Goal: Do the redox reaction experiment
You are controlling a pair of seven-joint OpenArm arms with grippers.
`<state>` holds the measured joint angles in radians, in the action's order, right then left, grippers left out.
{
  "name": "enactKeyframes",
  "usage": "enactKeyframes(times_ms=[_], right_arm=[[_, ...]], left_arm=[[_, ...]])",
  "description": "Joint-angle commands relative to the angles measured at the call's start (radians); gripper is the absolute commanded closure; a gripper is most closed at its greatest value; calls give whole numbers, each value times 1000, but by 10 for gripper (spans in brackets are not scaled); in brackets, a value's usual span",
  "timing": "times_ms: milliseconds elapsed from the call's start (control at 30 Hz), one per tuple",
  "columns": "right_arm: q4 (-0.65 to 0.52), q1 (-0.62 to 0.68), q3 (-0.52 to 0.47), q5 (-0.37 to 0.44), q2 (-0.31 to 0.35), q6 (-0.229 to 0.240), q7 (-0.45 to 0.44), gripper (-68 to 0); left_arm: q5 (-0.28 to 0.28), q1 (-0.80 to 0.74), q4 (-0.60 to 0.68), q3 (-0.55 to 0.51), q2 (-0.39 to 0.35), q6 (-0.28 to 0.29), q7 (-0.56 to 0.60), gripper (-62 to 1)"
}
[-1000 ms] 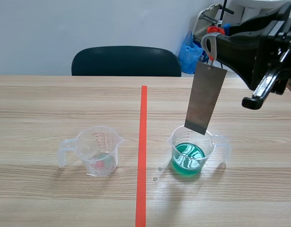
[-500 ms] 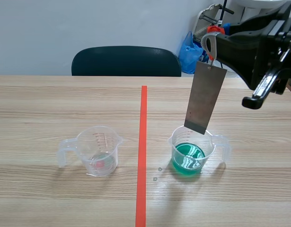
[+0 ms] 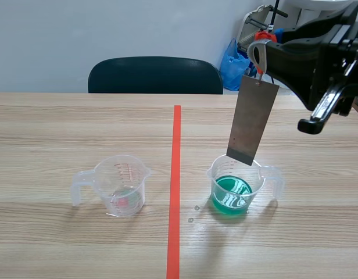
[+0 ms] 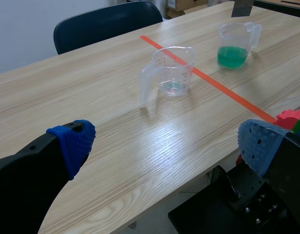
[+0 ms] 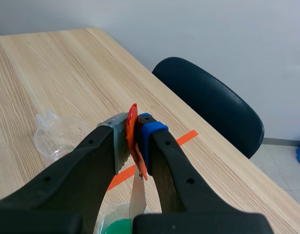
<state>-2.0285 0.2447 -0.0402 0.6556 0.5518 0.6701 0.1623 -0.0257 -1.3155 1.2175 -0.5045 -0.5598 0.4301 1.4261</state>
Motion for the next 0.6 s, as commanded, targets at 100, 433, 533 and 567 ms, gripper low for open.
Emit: enactKeyframes(times_ms=[100,433,533,567], right_arm=[[-18,-9,-14,11,10,-3,-19,-6],[-18,-9,-14,11,10,-3,-19,-6],[-18,-9,-14,11,10,-3,-18,-6],[-18,-9,-14,11,10,-3,-18,-6]], left_arm=[[7,-1,7,-3,-1,6,21,-623],[7,-1,7,-3,-1,6,21,-623],[7,-1,7,-3,-1,6,21,-576],[7,-1,7,-3,-1,6,21,-523]])
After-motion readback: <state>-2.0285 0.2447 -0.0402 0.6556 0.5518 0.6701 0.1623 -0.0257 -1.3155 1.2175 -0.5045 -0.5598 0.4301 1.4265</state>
